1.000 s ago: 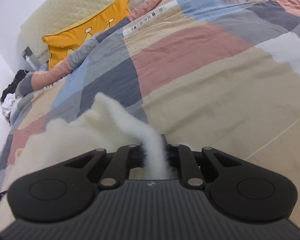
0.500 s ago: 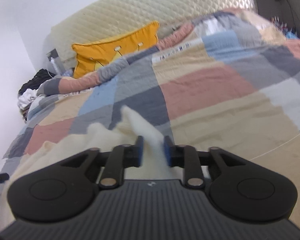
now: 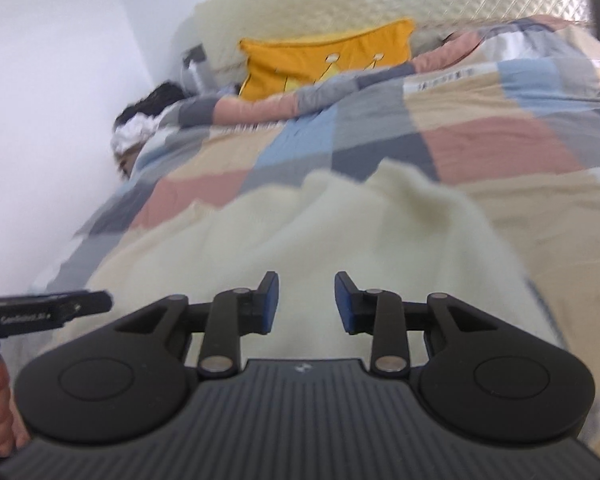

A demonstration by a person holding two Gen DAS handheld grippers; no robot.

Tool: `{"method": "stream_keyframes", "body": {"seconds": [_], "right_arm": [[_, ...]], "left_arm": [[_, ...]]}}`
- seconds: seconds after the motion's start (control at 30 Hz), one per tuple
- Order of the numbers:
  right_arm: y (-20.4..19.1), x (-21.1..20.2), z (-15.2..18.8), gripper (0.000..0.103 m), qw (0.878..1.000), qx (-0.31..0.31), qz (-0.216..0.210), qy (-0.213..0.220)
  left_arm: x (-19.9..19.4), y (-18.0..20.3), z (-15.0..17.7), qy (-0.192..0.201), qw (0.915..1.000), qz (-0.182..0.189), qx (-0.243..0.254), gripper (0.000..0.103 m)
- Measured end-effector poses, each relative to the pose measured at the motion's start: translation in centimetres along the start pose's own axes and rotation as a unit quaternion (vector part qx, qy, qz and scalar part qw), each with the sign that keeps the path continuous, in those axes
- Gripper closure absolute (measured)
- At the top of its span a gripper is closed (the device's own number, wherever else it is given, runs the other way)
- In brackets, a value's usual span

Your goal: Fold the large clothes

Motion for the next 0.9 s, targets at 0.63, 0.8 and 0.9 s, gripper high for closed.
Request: {"method": "stream_keyframes", "body": {"seconds": [0.63,0.8,0.9], "right_arm": [[0.0,3.1,4.0,0.070,0.994,0.066,-0.025,-0.081],[-1.0,-0.4,4.7,0.068,0.984,0.125,-0.071,-0.105],[-2.3,-1.7,5.5,0.068,0.974,0.164,-0.111,-0.114]], "left_arm": [[1.8,-2.1,1.7,-0.051,0.9975,-0.013,-0.048,0.062],[-1.1,-2.7,2.9,-0.059,0.9920,0.004,-0.111,0.059],[-2.3,-2.4,3.8,-0.077,0.9827,0.045,-0.162,0.058]]}}
Point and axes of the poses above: each gripper's, at about its wrist camera, not at the fingertips, and x roughly the way its jaws point, y to its right, z to its underside, the point moved 10 cm from there along x, roughly the way its jaws point, and after that the axes turned 9 degrees about -x, right-handed, at the moved point
